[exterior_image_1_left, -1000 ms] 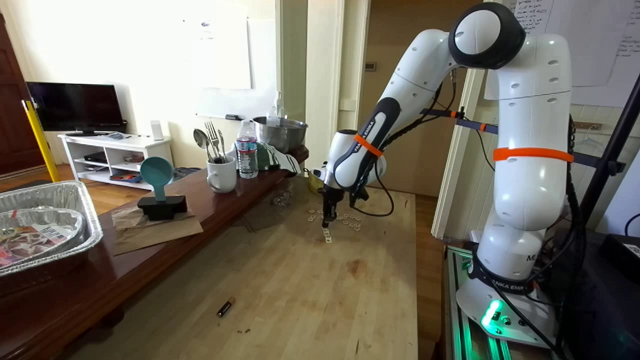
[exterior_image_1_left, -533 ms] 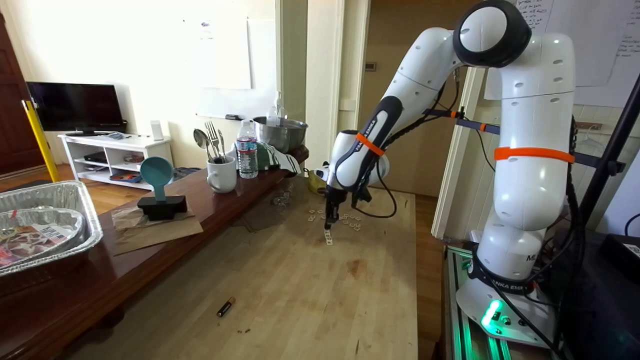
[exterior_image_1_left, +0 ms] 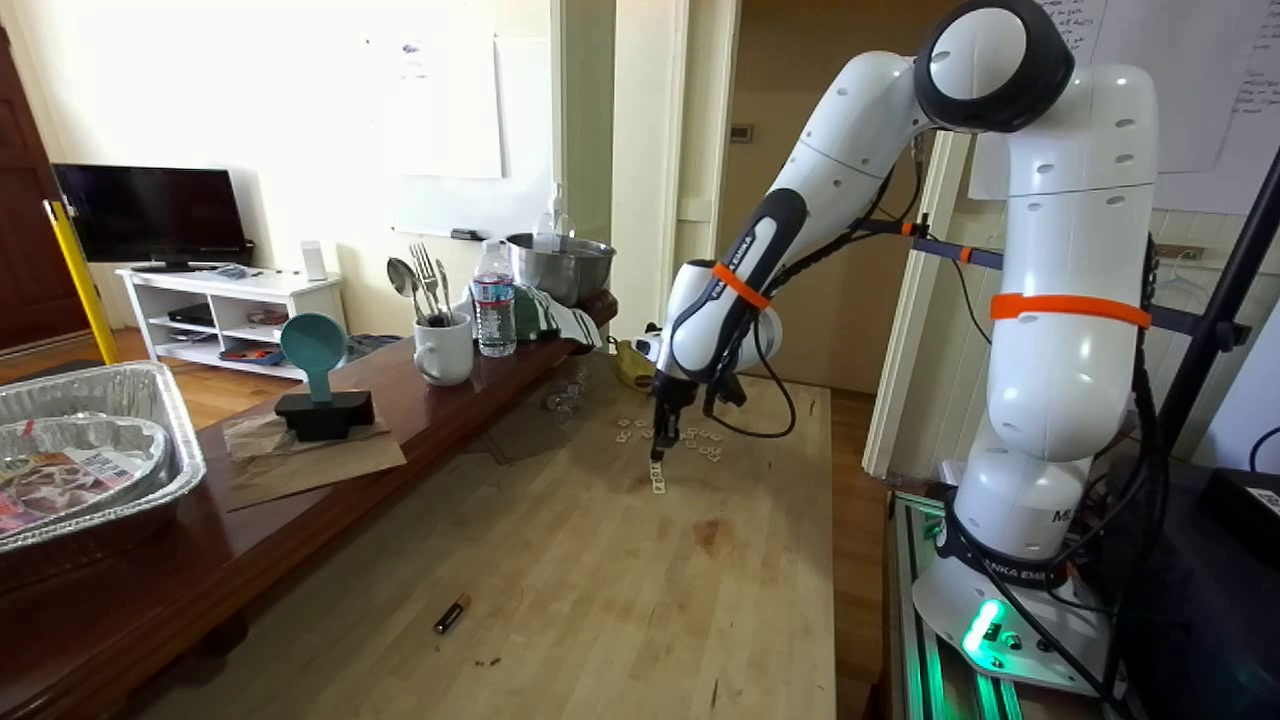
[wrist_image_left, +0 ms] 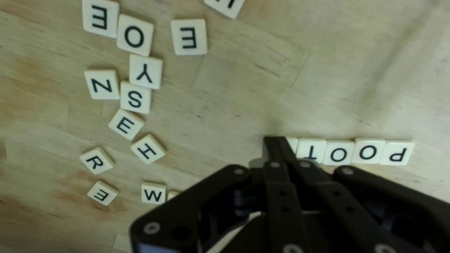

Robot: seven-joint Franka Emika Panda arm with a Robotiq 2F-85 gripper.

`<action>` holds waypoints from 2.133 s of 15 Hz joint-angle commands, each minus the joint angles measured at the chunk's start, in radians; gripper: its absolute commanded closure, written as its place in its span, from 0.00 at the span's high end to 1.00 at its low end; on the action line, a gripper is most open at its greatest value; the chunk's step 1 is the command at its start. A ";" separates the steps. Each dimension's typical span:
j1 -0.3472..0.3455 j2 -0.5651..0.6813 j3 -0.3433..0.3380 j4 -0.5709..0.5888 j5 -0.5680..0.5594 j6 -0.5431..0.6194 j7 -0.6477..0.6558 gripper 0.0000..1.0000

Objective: Move the letter L and E to the pile of letters on the left to spell the word POOTLE

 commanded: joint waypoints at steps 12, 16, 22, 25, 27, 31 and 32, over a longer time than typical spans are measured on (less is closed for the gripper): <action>0.001 -0.106 -0.107 -0.100 -0.034 0.069 0.042 0.00; -0.023 -0.079 -0.109 -0.094 0.015 0.131 -0.006 0.00; -0.046 -0.034 -0.114 -0.075 0.006 0.138 -0.012 0.00; -0.044 -0.021 -0.136 -0.076 -0.023 0.143 0.004 0.00; -0.046 -0.010 -0.140 -0.071 -0.016 0.142 -0.001 0.00; -0.054 0.006 -0.122 -0.063 0.010 0.137 -0.015 0.00; -0.057 0.009 -0.117 -0.061 0.014 0.134 -0.019 0.00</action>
